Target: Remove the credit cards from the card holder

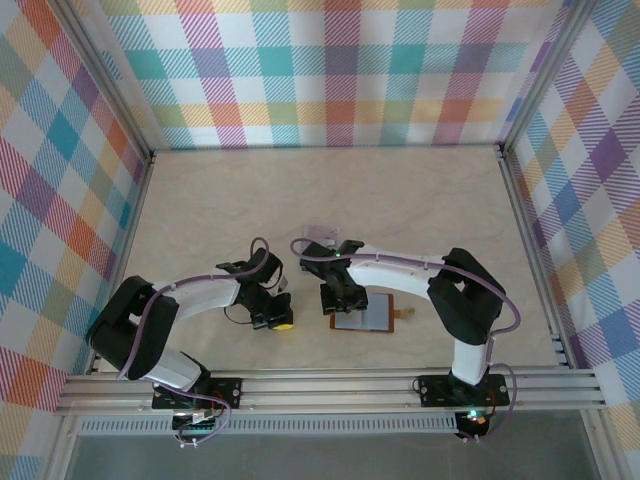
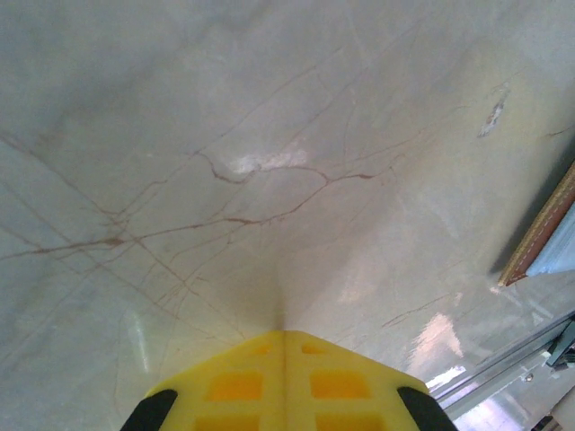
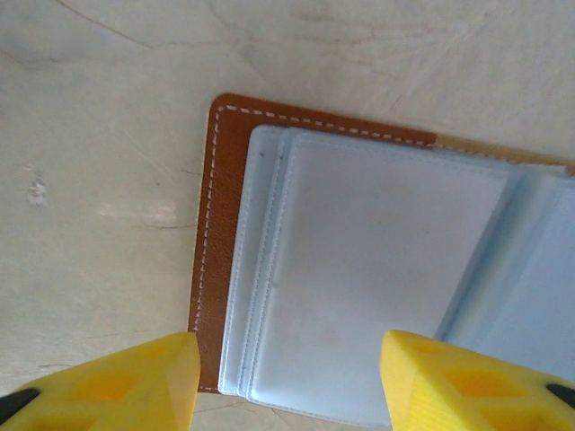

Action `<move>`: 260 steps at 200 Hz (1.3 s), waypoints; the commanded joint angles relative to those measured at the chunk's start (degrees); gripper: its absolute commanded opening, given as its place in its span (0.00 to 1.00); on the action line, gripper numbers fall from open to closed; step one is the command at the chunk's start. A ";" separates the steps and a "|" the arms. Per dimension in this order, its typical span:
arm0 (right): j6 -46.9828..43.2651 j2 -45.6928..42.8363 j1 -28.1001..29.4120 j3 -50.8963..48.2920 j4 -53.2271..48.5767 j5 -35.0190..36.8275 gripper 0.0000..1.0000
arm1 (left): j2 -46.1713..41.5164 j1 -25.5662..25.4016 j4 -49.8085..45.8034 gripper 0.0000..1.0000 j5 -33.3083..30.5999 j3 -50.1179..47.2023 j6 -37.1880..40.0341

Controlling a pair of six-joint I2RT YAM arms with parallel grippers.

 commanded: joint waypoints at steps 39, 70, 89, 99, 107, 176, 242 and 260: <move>-0.34 0.60 -0.77 -4.26 5.92 -4.32 0.36 | 1.15 0.61 -1.88 0.00 0.09 2.34 1.10; -0.63 0.57 -0.56 -4.49 8.49 -7.69 0.19 | 0.97 0.61 -1.91 0.00 -0.04 2.83 0.79; -0.14 0.61 0.03 -4.19 10.20 -9.76 0.14 | 0.63 0.60 -1.83 0.00 -0.05 3.07 0.45; 0.15 0.79 0.43 -3.81 11.11 -10.81 0.12 | 0.29 0.52 -1.80 0.00 0.04 3.13 0.32; 0.31 1.08 0.89 -3.41 11.77 -11.90 0.11 | 0.06 0.52 -1.67 0.00 0.18 3.08 0.04; 1.13 -0.52 2.00 -3.23 19.37 -19.18 0.07 | -2.69 0.07 2.36 0.00 3.05 -0.07 -3.25; 0.25 -2.33 1.97 -3.77 20.11 -19.63 0.05 | 0.02 -0.40 6.73 0.00 5.24 -0.79 -4.35; -0.12 -2.87 2.04 -3.52 17.87 -17.86 0.06 | 2.61 -0.52 5.00 0.00 4.01 -0.42 -3.55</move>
